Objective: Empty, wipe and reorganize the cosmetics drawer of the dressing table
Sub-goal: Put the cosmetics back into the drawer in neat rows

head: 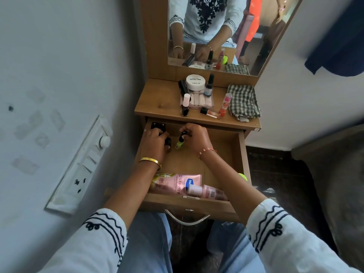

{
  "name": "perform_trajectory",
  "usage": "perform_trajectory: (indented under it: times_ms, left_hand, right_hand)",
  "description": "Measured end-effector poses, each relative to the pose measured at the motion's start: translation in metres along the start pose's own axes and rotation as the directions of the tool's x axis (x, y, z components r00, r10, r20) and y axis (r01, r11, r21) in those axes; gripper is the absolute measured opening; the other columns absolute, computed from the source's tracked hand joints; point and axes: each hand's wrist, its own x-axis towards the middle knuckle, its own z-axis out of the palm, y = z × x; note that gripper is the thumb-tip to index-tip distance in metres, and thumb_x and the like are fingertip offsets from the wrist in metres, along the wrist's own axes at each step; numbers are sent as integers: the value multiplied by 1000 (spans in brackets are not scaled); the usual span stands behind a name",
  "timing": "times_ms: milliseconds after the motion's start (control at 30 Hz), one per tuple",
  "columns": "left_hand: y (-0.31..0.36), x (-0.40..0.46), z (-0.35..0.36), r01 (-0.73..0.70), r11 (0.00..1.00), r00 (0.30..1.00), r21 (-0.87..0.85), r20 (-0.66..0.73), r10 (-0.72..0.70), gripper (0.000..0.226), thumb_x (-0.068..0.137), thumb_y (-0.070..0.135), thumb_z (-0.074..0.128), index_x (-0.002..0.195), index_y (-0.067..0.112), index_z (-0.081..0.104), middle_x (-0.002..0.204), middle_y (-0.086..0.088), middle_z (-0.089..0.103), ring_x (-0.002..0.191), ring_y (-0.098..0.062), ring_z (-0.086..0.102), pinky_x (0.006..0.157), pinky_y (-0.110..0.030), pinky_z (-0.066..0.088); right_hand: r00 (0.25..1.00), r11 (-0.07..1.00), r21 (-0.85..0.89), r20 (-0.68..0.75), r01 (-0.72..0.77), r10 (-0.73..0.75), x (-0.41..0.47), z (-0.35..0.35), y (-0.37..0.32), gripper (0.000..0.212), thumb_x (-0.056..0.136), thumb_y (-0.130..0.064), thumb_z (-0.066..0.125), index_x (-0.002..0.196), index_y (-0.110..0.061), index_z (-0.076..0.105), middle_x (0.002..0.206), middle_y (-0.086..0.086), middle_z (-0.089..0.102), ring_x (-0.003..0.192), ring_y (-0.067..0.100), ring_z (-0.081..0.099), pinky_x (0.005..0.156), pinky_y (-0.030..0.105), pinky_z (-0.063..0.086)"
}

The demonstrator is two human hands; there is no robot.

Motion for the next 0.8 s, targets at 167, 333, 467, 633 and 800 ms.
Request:
perform_trajectory:
  times_ms: [167, 333, 467, 633, 800]
  left_hand:
    - [-6, 3, 0, 57, 997, 998, -60, 5, -56, 49, 81, 14, 65, 128, 10, 52, 128, -14, 51, 122, -33, 42, 115, -46, 21]
    - [-9, 1, -2, 77, 986, 997, -147, -19, -80, 49, 79, 13, 68, 126, 9, 54, 126, -14, 54, 119, -33, 47, 110, -48, 30]
    - [-10, 1, -3, 68, 981, 996, -181, -35, -76, 46, 80, 11, 66, 125, 6, 56, 125, -16, 55, 118, -34, 48, 110, -46, 30]
    - [-9, 0, -5, 68, 974, 995, -216, -57, -83, 44, 81, 9, 64, 125, 5, 56, 125, -16, 56, 115, -34, 48, 104, -42, 37]
    - [-11, 0, -4, 60, 975, 995, -212, -70, -76, 42, 81, 4, 62, 123, 6, 57, 122, -16, 59, 115, -34, 50, 106, -39, 31]
  right_hand:
    - [1000, 999, -36, -3, 9, -10, 5, 8, -6, 28, 87, 3, 54, 108, -13, 64, 110, 10, 65, 101, 20, 61, 81, 23, 48]
    - [999, 997, -58, -1, 45, -45, 10, 18, -12, 30, 88, 4, 51, 114, -8, 61, 114, 15, 63, 105, 24, 60, 84, 26, 47]
    - [998, 996, -67, -27, 54, -56, 16, 25, -16, 31, 87, 6, 51, 113, -9, 62, 116, 14, 62, 107, 24, 59, 88, 26, 46]
    - [994, 995, -61, -69, 85, -89, 16, 35, -18, 31, 87, 5, 51, 113, -9, 62, 116, 13, 63, 108, 24, 59, 90, 25, 46]
    - [993, 996, 9, -73, 91, -90, 15, 40, -19, 38, 87, 6, 51, 120, -11, 60, 120, 12, 63, 113, 23, 59, 95, 25, 45]
